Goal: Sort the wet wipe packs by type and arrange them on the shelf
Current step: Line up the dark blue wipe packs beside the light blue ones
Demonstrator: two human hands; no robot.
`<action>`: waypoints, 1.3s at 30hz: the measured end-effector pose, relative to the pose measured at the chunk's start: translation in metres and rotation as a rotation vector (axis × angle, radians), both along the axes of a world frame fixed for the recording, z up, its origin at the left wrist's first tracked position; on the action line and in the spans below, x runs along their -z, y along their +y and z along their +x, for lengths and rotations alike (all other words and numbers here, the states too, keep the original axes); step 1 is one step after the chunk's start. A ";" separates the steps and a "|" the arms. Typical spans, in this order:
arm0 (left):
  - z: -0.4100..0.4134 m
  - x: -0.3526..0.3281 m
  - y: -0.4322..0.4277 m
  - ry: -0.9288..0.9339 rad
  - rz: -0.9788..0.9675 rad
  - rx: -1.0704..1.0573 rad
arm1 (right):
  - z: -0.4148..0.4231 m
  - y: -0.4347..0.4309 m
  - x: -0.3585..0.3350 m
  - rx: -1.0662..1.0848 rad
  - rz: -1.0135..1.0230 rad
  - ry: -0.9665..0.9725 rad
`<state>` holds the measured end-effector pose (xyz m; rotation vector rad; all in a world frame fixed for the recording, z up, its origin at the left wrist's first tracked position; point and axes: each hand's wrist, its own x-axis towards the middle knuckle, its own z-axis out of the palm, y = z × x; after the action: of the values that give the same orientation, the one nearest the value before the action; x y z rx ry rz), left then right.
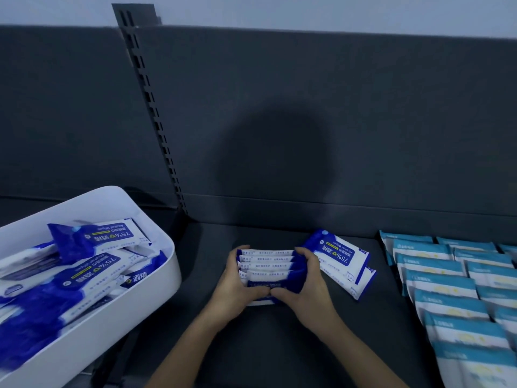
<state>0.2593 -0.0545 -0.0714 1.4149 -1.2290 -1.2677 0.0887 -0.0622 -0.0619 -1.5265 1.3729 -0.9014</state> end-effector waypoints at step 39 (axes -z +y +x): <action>0.071 0.006 -0.056 -0.305 -0.163 -0.395 | 0.102 -0.087 -0.002 0.014 0.196 -0.160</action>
<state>0.3305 -0.1108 -0.0778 1.6695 -1.1444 -0.6866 0.1904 -0.1489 -0.0601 -1.2702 1.3165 -0.8518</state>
